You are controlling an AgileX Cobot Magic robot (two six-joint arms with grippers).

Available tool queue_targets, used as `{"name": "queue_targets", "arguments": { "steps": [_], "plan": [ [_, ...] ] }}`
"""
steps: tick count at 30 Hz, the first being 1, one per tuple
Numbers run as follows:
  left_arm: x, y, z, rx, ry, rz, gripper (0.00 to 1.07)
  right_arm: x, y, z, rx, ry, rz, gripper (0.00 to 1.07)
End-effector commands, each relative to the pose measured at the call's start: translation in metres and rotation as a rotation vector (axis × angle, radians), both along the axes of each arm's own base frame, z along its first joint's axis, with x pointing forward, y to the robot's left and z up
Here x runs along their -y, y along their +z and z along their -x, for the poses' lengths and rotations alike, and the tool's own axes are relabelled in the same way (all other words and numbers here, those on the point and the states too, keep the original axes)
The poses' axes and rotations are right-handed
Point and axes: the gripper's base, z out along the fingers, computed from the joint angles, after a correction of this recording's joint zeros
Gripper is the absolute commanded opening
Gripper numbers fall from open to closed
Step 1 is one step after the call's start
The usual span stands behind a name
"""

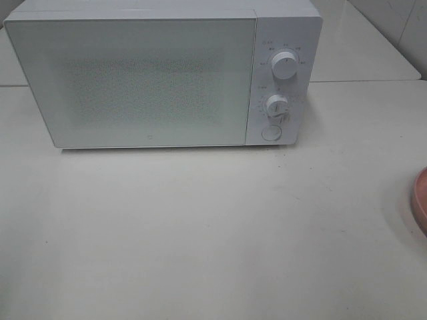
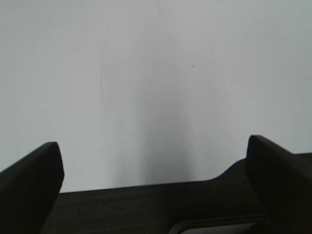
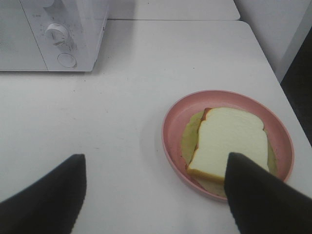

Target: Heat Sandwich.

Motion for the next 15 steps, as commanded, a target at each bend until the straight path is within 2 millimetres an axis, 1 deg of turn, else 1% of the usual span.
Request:
{"name": "queue_targets", "arguments": {
  "steps": [1,7,15],
  "plan": [
    [0.000,0.003,0.009,0.081,0.008,0.015,0.96,0.000,0.000,0.004,0.033,-0.004,0.008,0.75],
    [0.000,0.005,0.020,0.150,0.005,0.030,0.96,0.000,0.000,0.004,0.033,-0.004,0.008,0.75],
    [0.000,0.006,0.021,0.159,0.005,0.030,0.96,0.000,0.000,0.004,0.033,-0.004,0.008,0.75]
  ]
}}
